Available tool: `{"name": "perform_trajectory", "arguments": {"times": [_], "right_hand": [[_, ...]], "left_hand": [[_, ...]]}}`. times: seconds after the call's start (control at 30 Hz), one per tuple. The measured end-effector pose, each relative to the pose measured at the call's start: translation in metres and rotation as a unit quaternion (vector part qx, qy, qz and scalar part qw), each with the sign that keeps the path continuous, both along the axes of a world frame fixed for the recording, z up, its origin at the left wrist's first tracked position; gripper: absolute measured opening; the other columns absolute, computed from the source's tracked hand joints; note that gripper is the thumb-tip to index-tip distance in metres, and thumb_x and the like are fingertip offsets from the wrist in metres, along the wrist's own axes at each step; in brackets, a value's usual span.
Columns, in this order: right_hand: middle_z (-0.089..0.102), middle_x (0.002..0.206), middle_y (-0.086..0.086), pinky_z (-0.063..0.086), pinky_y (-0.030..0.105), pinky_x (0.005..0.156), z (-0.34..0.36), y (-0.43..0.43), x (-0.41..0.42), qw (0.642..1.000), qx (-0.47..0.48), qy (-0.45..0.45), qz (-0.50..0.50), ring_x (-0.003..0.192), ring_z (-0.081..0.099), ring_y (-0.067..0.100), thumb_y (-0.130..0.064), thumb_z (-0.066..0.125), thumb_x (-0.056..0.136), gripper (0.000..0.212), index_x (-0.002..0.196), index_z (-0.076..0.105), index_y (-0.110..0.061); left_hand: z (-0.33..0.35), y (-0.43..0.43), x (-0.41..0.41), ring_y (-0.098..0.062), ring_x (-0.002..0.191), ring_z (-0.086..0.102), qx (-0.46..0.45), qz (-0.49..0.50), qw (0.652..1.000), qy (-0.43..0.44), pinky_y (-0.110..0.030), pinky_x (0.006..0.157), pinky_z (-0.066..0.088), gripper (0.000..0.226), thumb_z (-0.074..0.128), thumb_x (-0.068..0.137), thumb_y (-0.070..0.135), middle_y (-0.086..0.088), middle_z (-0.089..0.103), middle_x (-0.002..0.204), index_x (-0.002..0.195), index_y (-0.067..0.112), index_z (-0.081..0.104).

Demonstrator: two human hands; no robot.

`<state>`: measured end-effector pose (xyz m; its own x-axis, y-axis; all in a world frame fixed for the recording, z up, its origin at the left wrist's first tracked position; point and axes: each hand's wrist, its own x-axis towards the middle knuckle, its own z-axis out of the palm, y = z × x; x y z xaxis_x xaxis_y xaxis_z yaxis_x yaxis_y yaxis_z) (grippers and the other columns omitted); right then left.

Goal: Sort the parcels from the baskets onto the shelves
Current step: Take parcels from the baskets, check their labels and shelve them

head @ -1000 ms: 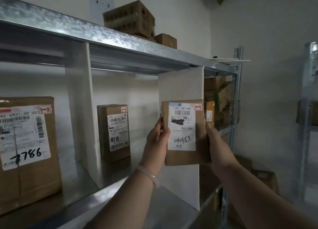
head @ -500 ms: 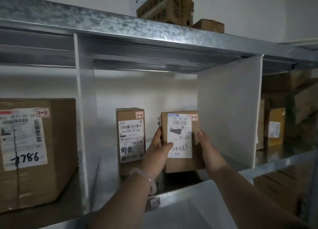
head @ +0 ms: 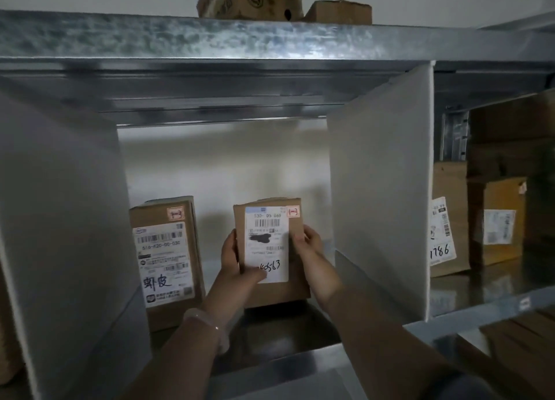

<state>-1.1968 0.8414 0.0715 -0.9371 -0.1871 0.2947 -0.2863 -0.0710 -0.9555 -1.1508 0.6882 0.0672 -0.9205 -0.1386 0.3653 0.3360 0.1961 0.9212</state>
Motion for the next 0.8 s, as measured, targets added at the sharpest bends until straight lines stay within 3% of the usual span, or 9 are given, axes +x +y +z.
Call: {"name": "perform_trajectory", "arguments": {"times": [0.07,0.17,0.27,0.37,0.47,0.6,0.73,0.8], "right_hand": [[0.055,0.116,-0.025,0.04,0.033,0.106,-0.001,0.001,-0.004,1.0,0.017,-0.001,0.018,0.112,0.052,0.003,-0.067,0.042,0.089,0.05,0.133,0.028,-0.046],[0.045,0.143,-0.023,0.028,0.044,0.117,-0.005,0.003,-0.012,0.997,0.039,0.006,0.061,0.134,0.041,0.008,-0.088,0.045,0.071,0.087,0.146,0.02,-0.051],[0.027,0.155,-0.023,0.019,0.046,0.12,-0.006,0.007,-0.017,0.994,0.046,0.0,0.097,0.144,0.025,0.009,-0.096,0.039,0.062,0.097,0.146,0.012,-0.057],[0.026,0.157,-0.018,0.019,0.047,0.119,-0.006,0.008,-0.019,0.994,0.055,0.0,0.1,0.144,0.024,0.012,-0.098,0.035,0.056,0.104,0.147,0.009,-0.055],[0.029,0.156,-0.016,0.02,0.047,0.119,-0.006,0.006,-0.019,0.995,0.054,-0.003,0.087,0.145,0.026,0.014,-0.096,0.036,0.062,0.099,0.148,0.011,-0.054],[0.025,0.158,-0.011,0.021,0.044,0.119,-0.003,0.012,-0.008,0.998,0.034,-0.031,0.053,0.145,0.025,0.018,-0.067,0.037,0.092,0.07,0.151,0.006,-0.046],[0.03,0.157,-0.006,0.026,0.042,0.117,-0.004,0.024,0.0,0.999,0.032,-0.014,0.025,0.143,0.029,0.021,-0.059,0.041,0.095,0.066,0.152,0.013,-0.043],[0.031,0.156,-0.005,0.029,0.042,0.116,-0.006,0.028,0.005,1.0,0.025,-0.008,0.007,0.142,0.032,0.022,-0.055,0.043,0.096,0.064,0.152,0.018,-0.04]], "left_hand": [[-0.001,0.004,-0.002,-0.001,0.114,0.051,-0.003,0.002,1.0,0.0,-0.021,0.085,0.045,0.084,0.056,0.089,-0.005,0.019,0.052,0.13,0.146,0.044,0.019],[-0.005,0.005,-0.007,0.005,0.112,0.05,-0.009,0.007,1.0,0.002,-0.018,0.085,0.043,0.088,0.054,0.089,-0.009,0.027,0.05,0.127,0.145,0.045,0.015],[-0.01,0.008,-0.011,0.008,0.116,0.05,-0.017,0.012,1.0,0.0,-0.016,0.089,0.043,0.093,0.052,0.088,-0.014,0.029,0.051,0.128,0.149,0.044,0.013],[-0.011,0.009,-0.01,0.014,0.105,0.052,-0.017,0.012,1.0,-0.012,-0.009,0.079,0.044,0.09,0.053,0.089,-0.012,0.03,0.052,0.124,0.15,0.042,0.015],[-0.008,0.007,-0.008,0.01,0.108,0.053,-0.024,0.022,0.999,-0.018,-0.011,0.081,0.045,0.09,0.057,0.089,-0.007,0.026,0.054,0.127,0.151,0.043,0.016],[-0.005,0.01,-0.001,-0.005,0.12,0.052,-0.032,0.055,0.997,-0.037,-0.027,0.1,0.039,0.094,0.06,0.089,0.002,0.02,0.054,0.132,0.154,0.043,0.005],[0.003,0.019,0.015,-0.007,0.117,0.046,-0.028,0.069,0.996,-0.046,-0.025,0.098,0.032,0.091,0.061,0.093,0.013,0.016,0.048,0.135,0.155,0.039,-0.001],[0.004,0.021,0.023,-0.012,0.129,0.043,-0.018,0.086,0.995,-0.041,-0.028,0.104,0.031,0.087,0.062,0.094,0.018,0.01,0.043,0.146,0.155,0.037,0.004]]}}
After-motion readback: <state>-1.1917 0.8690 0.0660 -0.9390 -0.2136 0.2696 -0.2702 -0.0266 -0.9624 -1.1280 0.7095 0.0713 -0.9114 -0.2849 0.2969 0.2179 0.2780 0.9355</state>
